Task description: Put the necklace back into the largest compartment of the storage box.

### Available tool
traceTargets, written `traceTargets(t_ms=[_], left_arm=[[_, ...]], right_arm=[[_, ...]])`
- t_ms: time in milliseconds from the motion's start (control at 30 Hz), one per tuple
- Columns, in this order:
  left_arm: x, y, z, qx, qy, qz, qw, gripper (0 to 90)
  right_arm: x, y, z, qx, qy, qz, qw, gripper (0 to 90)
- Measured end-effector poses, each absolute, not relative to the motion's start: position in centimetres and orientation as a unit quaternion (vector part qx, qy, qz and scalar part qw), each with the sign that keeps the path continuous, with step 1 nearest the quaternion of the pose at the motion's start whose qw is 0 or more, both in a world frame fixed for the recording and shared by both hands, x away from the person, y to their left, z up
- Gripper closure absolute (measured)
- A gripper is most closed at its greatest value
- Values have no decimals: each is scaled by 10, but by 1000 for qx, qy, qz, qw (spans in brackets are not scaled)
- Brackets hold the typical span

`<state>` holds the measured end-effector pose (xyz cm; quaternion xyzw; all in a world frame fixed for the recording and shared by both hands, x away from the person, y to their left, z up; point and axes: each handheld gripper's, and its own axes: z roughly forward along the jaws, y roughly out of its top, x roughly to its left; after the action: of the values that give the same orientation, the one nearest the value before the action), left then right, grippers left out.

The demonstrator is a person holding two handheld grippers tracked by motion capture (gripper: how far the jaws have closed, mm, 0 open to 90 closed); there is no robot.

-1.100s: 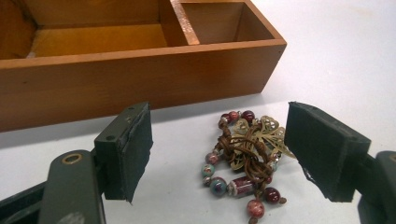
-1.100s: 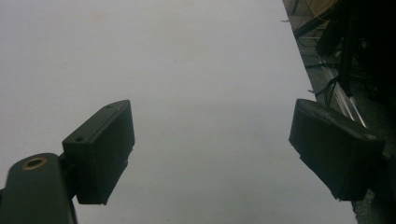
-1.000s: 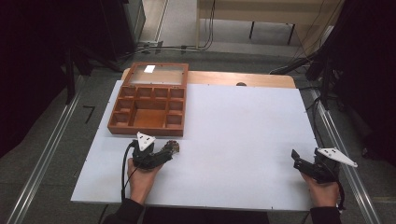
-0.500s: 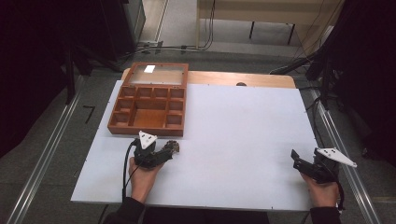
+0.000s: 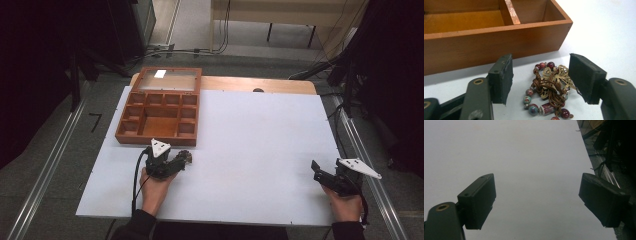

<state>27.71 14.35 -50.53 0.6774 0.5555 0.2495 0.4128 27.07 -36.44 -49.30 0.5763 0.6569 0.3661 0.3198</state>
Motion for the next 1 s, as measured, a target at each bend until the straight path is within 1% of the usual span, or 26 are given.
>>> traceTargets(t_ms=[167, 333, 567, 700, 833, 1000], left_arm=[[279, 142, -507, 683, 555, 244, 408, 429], [281, 143, -510, 689, 556, 238, 399, 441], [283, 140, -513, 698, 556, 229, 390, 494], [284, 139, -514, 702, 559, 218, 385, 541], [283, 136, -516, 708, 553, 217, 383, 628], [282, 135, -516, 710, 552, 209, 384, 702]], right_arm=[[270, -365, -492, 577, 655, 368, 319, 122], [270, -365, -492, 577, 656, 367, 319, 122], [270, -365, -492, 578, 655, 368, 318, 122], [270, -365, -492, 578, 655, 368, 319, 122], [269, -365, -492, 577, 655, 369, 320, 122], [270, -365, -492, 578, 655, 368, 319, 122]])
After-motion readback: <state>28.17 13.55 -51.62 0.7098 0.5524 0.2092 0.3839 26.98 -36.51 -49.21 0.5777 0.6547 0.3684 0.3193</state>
